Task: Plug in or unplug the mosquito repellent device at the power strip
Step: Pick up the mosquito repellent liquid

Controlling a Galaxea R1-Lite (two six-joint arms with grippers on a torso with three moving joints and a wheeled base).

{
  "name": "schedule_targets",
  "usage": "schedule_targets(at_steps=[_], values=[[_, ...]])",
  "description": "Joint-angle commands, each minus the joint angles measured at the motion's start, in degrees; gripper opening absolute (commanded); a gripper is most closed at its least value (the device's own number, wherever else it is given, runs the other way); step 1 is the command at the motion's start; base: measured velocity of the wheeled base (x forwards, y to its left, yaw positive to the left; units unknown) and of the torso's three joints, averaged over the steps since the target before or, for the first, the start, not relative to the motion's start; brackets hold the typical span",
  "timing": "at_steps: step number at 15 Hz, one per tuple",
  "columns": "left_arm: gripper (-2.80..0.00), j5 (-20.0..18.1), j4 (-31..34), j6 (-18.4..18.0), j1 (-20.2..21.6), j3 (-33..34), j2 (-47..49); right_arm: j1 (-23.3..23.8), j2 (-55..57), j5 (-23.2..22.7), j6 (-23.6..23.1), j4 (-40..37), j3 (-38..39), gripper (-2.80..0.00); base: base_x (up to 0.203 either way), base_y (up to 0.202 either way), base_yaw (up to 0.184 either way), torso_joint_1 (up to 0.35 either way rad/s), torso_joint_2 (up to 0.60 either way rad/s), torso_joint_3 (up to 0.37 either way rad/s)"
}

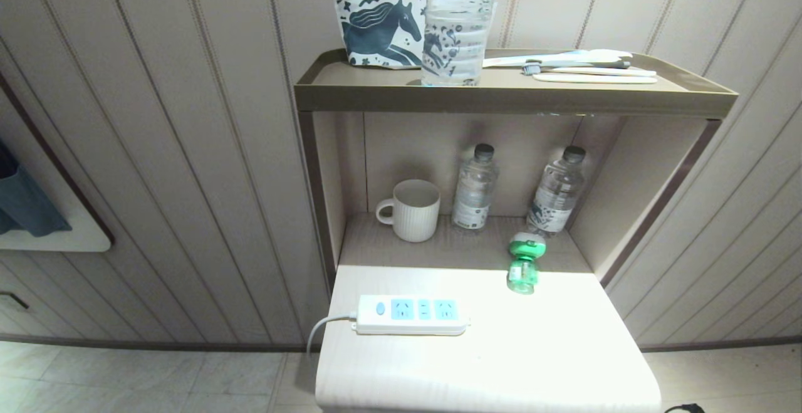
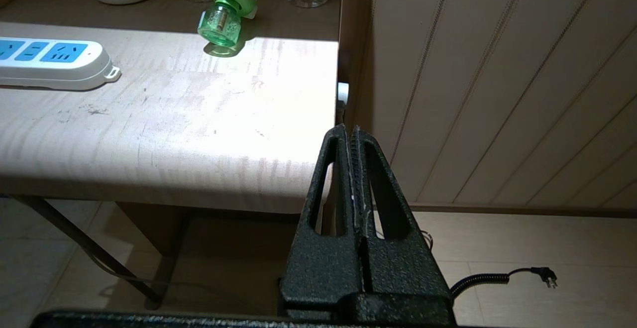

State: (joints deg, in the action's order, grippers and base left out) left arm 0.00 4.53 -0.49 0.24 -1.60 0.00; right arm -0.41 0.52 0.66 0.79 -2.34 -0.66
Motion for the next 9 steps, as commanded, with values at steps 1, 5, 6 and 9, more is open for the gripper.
schedule_targets(at_steps=[1, 5, 6, 9], values=[[-2.80, -0.09, 0.04, 0.14, 0.02, -0.07, 0.09, 0.06, 0.09, 0.14, -0.16, -0.73, -0.48, -2.80, 0.000, 0.000, 0.000, 0.000, 0.00, 0.000], [-2.80, -0.09, 0.04, 0.22, 0.02, -0.07, 0.09, -0.09, 3.06, -0.53, -0.13, -10.29, -16.13, -2.80, 0.000, 0.000, 0.000, 0.000, 0.00, 0.000], [-2.80, -0.09, 0.04, 0.22, 0.02, -0.07, 0.09, -0.13, 5.38, -0.82, -0.11, -13.12, -22.91, -2.80, 0.000, 0.000, 0.000, 0.000, 0.00, 0.000], [-2.80, -0.09, 0.04, 0.22, 0.02, -0.07, 0.09, -0.29, 19.64, -1.24, -0.04, -18.58, -40.67, -2.80, 0.000, 0.000, 0.000, 0.000, 0.00, 0.000]])
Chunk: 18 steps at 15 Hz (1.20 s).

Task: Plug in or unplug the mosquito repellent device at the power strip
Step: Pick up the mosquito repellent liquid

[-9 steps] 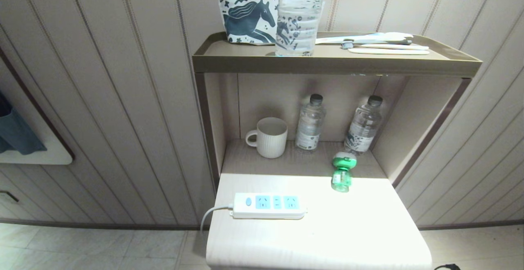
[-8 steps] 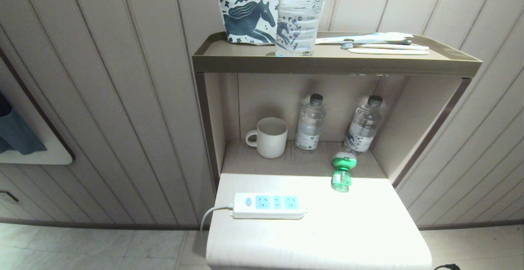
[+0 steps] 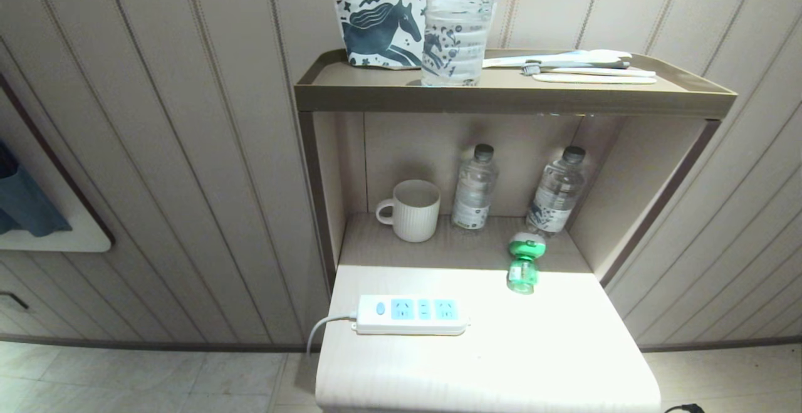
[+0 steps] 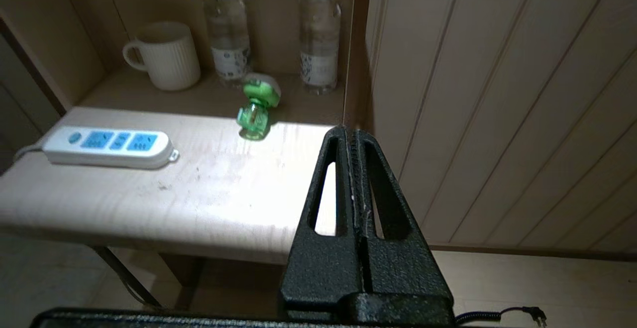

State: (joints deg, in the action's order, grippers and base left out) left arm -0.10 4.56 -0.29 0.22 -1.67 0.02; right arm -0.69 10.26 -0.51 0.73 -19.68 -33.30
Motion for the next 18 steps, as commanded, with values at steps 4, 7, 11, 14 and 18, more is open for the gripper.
schedule_targets(at_steps=[4, 7, 11, 14, 18], values=[[-2.80, 0.01, 0.01, 0.03, 0.04, 0.00, 0.07, 0.54, 30.72, -0.25, 0.52, -11.89, -33.64, -2.80, 0.000, 0.000, 0.000, 0.000, 0.00, 0.000], [-2.80, 0.01, 0.01, -0.03, 0.04, -0.09, 0.07, 0.58, 43.20, -0.33, 3.61, -26.05, -53.05, -2.80, 0.000, 0.000, 0.000, 0.000, 0.00, 0.000], [-2.80, 0.01, 0.09, -0.06, 0.04, -0.09, 0.07, -3.60, 61.51, -0.39, 7.21, -60.38, -76.58, -2.80, 0.000, 0.000, 0.000, 0.000, 0.00, 0.000], [-2.80, 0.10, 0.53, -0.15, 0.04, -0.23, -0.02, -13.40, 65.00, -0.54, 9.34, -68.34, -73.98, -2.80, 0.000, 0.000, 0.000, 0.000, 0.00, 0.000], [-2.80, 0.10, 0.45, -0.06, 0.04, -0.18, -0.02, -18.41, 71.63, -0.68, 10.21, -65.52, -69.13, -2.80, 0.000, 0.000, 0.000, 0.000, 0.00, 0.000]])
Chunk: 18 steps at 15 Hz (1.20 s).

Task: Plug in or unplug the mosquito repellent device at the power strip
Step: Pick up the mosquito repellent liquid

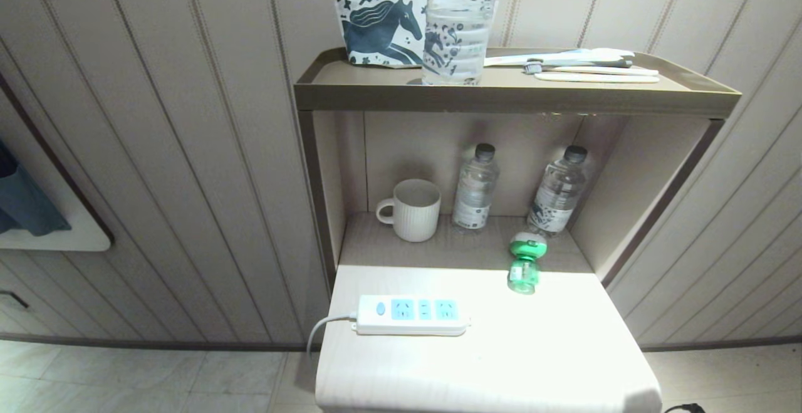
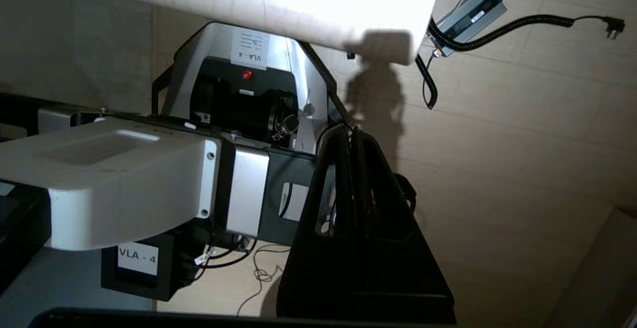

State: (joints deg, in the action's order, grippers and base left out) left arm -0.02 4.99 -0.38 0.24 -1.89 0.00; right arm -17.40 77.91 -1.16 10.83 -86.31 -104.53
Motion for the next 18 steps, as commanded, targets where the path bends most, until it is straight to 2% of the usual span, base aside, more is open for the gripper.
schedule_targets(at_steps=[1, 4, 8, 10, 11, 13, 16, 18], values=[[-2.80, -0.03, 0.09, 0.03, 0.02, 0.04, 0.00, -2.44, 4.93, 0.12, 0.14, 4.88, 4.63, -2.80, 0.000, 0.000, 0.000, 0.000, 0.00, 0.000], [-2.80, 0.02, 0.10, -0.06, 0.02, -0.04, 0.00, -4.30, 8.00, 1.61, 0.68, 17.93, 12.20, -2.80, 0.000, 0.000, 0.000, 0.000, 0.00, 0.000], [-2.80, 0.02, 0.10, -0.06, 0.02, -0.04, 0.00, -6.37, 12.01, 7.04, 2.92, 32.86, 18.90, -2.80, 0.000, 0.000, 0.000, 0.000, 0.00, 0.000], [-2.80, 0.02, 0.02, -0.06, 0.02, 0.03, 0.00, -7.91, 13.58, 14.44, 3.80, 39.65, 22.53, -2.80, 0.000, 0.000, 0.000, 0.000, 0.00, 0.000], [-2.80, -0.06, 0.02, -0.06, 0.02, -0.04, 0.00, -8.71, 14.32, 17.72, 4.14, 42.93, 24.17, 0.00, 0.000, 0.000, 0.000, 0.000, 0.00, 0.000], [-2.80, 0.02, 0.02, -0.06, 0.02, 0.04, 0.00, -9.73, 14.91, 19.37, 4.79, 47.91, 26.98, 0.00, 0.000, 0.000, 0.000, 0.000, 0.00, 0.000], [-2.80, 0.02, 0.09, -0.06, 0.02, 0.04, 0.00, -10.93, 15.67, 19.94, 6.15, 48.07, 26.66, 0.00, 0.000, 0.000, 0.000, 0.000, 0.00, 0.000], [-2.80, 0.01, 0.02, -0.06, 0.02, 0.00, 0.00, -12.73, 16.70, 22.72, 9.49, 48.84, 26.92, 0.00, 0.000, 0.000, 0.000, 0.000, 0.00, 0.000]])
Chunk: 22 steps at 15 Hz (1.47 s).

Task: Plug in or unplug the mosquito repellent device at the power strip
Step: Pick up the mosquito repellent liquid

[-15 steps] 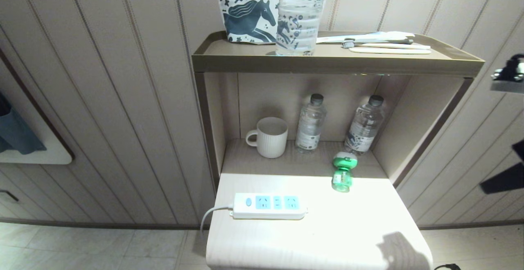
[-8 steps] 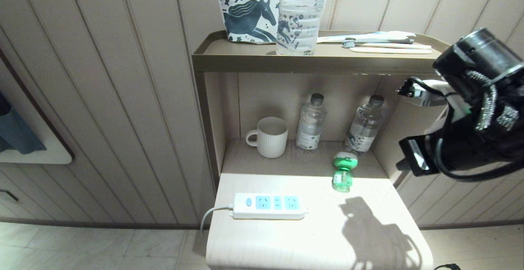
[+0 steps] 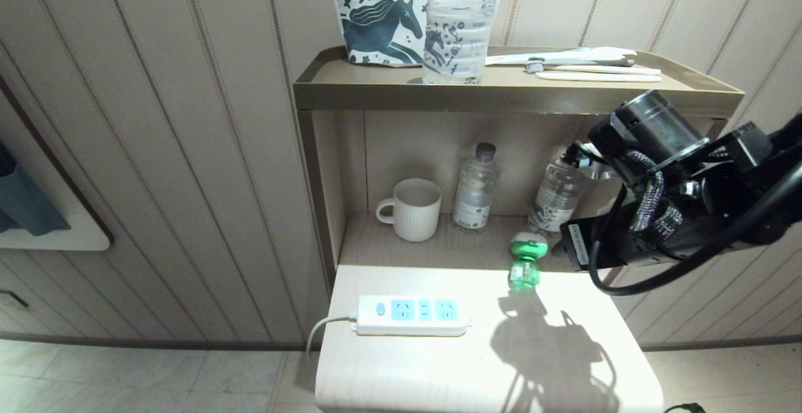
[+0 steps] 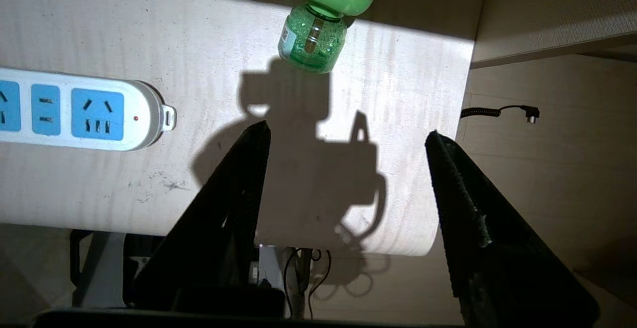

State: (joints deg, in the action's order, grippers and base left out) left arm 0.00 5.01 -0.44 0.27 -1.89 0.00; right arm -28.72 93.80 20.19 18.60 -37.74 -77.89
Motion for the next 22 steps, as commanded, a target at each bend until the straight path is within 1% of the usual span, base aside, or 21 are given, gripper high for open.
schedule_targets(at_steps=[1, 2, 3, 4, 6, 7, 9, 10, 13, 16, 19, 21, 22], values=[[-2.80, -0.03, 0.00, 0.00, 0.00, 0.02, 0.00, -3.19, 2.04, 3.33, 4.41, 2.12, 0.73, 0.00, 0.000, 0.000, 0.000, 0.000, 0.00, 0.000], [-2.80, 0.00, 0.00, 0.00, 0.00, 0.04, 0.00, -4.52, 3.24, 5.99, 6.56, 4.91, 1.79, 0.00, 0.000, 0.000, 0.000, 0.000, 0.00, 0.000], [-2.80, 0.00, -0.01, 0.09, 0.00, 0.04, 0.00, -5.67, 3.67, 6.92, 7.64, 7.04, 2.68, 0.00, 0.000, 0.000, 0.000, 0.000, 0.00, 0.000], [-2.80, 0.00, -0.09, 0.09, 0.00, 0.04, 0.00, -6.07, 4.01, 7.14, 8.22, 8.71, 3.60, 0.00, 0.000, 0.000, 0.000, 0.000, 0.00, 0.000], [-2.80, 0.00, -0.09, 0.09, 0.00, 0.04, 0.00, -6.54, 5.21, 7.83, 10.78, 13.06, 5.65, 0.00, 0.000, 0.000, 0.000, 0.000, 0.00, 0.000], [-2.80, 0.00, -0.09, 0.09, 0.00, 0.04, 0.00, -8.10, 5.50, 9.85, 11.81, 14.13, 6.40, 0.00, 0.000, 0.000, 0.000, 0.000, 0.00, 0.000], [-2.80, 0.00, -0.09, 0.09, 0.00, 0.04, 0.00, -10.01, 7.49, 17.64, 12.59, 16.73, 7.72, 0.00, 0.000, 0.000, 0.000, 0.000, 0.00, 0.000], [-2.80, 0.00, -0.09, 0.09, 0.00, 0.04, 0.00, -10.34, 8.74, 19.52, 12.78, 19.31, 8.47, 0.00, 0.000, 0.000, 0.000, 0.000, 0.00, 0.000], [-2.80, 0.00, -0.14, 0.09, 0.00, 0.04, 0.00, -11.22, 11.48, 18.57, 12.23, 24.82, 11.00, 0.00, 0.000, 0.000, 0.000, 0.000, 0.00, 0.000], [-2.80, 0.00, -0.09, 0.09, 0.00, 0.04, 0.00, -10.54, 14.73, 17.67, 11.47, 25.41, 11.05, 0.00, 0.000, 0.000, 0.000, 0.000, 0.00, 0.000], [-2.80, 0.00, -0.09, 0.09, 0.00, 0.04, 0.00, -10.76, 14.91, 17.44, 11.10, 26.04, 12.13, 0.00, 0.000, 0.000, 0.000, 0.000, 0.00, 0.000], [-2.80, 0.00, -0.09, 0.09, 0.00, 0.04, 0.00, -10.65, 15.47, 17.14, 10.67, 29.41, 12.77, 0.00, 0.000, 0.000, 0.000, 0.000, 0.00, 0.000], [-2.80, 0.00, -0.16, 0.09, 0.00, 0.04, 0.00, -10.41, 15.83, 17.13, 9.20, 30.39, 12.44, 0.00, 0.000, 0.000, 0.000, 0.000, 0.00, 0.000]])
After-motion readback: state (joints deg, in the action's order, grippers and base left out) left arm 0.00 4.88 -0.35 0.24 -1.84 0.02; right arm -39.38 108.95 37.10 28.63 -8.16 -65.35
